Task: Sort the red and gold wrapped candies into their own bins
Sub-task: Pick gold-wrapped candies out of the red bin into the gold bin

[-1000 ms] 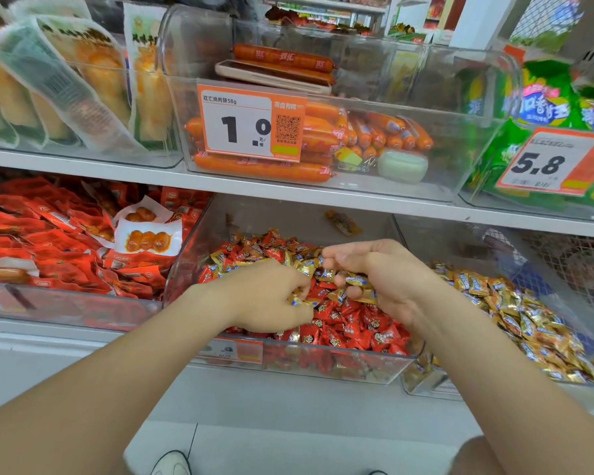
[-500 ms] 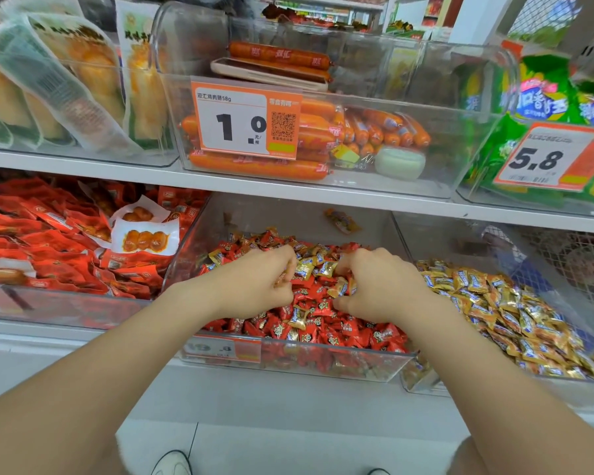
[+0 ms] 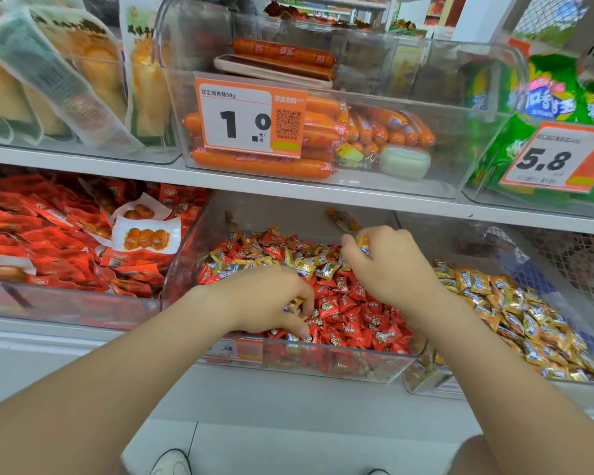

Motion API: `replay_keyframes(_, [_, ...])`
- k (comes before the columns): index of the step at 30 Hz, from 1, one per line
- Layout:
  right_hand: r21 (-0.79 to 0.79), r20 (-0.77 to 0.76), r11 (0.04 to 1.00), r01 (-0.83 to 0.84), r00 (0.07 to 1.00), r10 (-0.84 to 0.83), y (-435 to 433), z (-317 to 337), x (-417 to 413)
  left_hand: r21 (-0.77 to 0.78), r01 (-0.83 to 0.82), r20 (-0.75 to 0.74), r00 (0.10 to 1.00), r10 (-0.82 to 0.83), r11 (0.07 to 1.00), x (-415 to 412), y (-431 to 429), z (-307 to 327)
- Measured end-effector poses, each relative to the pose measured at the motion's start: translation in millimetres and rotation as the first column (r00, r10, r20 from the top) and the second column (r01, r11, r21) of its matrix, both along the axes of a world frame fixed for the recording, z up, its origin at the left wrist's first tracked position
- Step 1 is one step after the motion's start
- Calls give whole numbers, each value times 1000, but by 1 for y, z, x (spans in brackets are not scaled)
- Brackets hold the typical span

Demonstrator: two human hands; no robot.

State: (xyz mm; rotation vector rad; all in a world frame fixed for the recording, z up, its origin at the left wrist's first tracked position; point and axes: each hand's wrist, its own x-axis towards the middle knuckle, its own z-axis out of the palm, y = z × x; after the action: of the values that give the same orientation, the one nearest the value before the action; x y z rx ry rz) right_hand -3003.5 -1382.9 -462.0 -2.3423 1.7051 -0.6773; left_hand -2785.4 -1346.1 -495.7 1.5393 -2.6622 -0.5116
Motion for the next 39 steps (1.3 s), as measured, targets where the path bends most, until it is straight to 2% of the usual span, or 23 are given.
replay_keyframes(3, [-26,-7,997,-70,998,70,-7,-5,-1,15,-9,-17,1000,9,1000,1,-1,1])
replay_keyframes(7, [34,8,993,-115,993,114,-13,-10,2,21,-61,-52,997,62,998,6,2,3])
replay_keyframes(11, [118,-65,991,-56,996,64,-15,-10,10,-46,-130,-175,977,120,990,18,4,9])
replay_keyframes(14, [139,-170,990,7,985,17,-18,-6,15,-118,-255,-343,917,202,960,30,1,16])
replay_keyframes(17, [156,-146,988,-4,989,27,-24,-4,20,-105,-360,-407,866,290,927,45,-4,17])
replay_keyframes(20, [182,-130,978,-101,983,126,-28,-6,26,-105,-392,-325,882,341,914,57,-7,12])
replay_keyframes(24, [126,-235,968,-218,941,243,-34,-17,36,-110,-426,-249,887,390,898,60,-10,9])
replay_keyframes(27, [139,-285,945,-296,902,325,-34,-23,44,-50,-391,-101,917,385,919,56,-13,-3])
replay_keyframes(30, [177,-402,938,-297,848,345,-31,-28,53,27,-371,-57,926,372,928,52,-13,-10])
replay_keyframes(34, [168,-485,950,-263,817,312,-34,-35,59,-13,-356,-28,934,355,935,47,-17,-12])
replay_keyframes(39, [175,-383,937,-301,856,347,-42,-35,56,-80,-270,-8,963,270,960,41,-17,-3])
